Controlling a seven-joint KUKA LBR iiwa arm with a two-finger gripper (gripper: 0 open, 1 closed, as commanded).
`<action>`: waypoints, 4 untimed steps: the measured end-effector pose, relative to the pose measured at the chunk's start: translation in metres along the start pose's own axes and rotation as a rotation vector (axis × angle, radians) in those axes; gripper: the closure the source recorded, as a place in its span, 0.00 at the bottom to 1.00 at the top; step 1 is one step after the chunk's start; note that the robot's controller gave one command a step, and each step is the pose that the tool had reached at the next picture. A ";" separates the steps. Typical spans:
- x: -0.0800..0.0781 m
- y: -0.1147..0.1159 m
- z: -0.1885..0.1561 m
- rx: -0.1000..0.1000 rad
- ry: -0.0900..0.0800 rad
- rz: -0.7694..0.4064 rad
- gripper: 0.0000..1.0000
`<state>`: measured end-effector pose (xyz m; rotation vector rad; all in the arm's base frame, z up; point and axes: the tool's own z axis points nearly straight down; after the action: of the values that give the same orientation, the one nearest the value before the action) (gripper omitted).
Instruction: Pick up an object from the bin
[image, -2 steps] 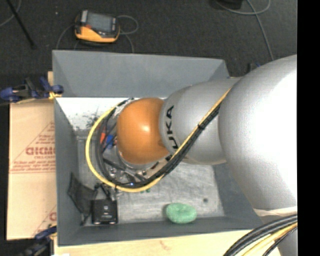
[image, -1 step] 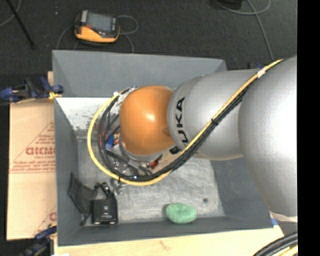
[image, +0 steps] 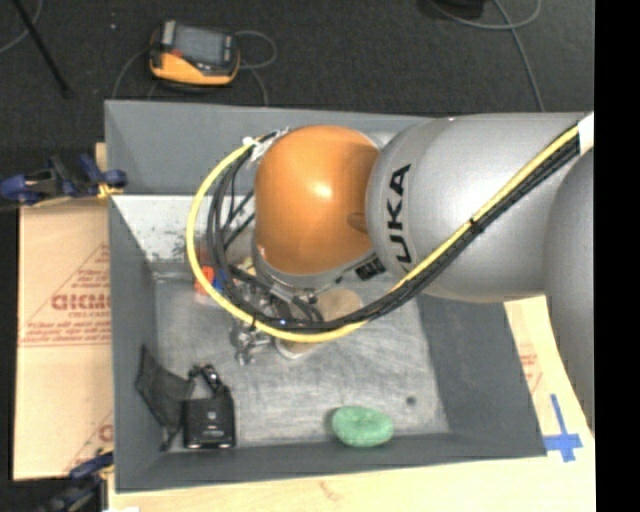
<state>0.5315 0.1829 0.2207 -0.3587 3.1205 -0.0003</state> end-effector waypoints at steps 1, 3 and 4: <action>-0.007 0.003 -0.018 -0.001 -0.015 -0.002 1.00; -0.017 0.010 0.039 -0.001 -0.006 0.001 1.00; -0.020 0.023 0.030 0.000 -0.001 -0.034 1.00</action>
Offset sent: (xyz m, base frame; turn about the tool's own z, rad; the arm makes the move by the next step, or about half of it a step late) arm 0.0161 0.0162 -0.0505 0.0010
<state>0.5456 0.2097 0.1903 -0.4115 3.1133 -0.0001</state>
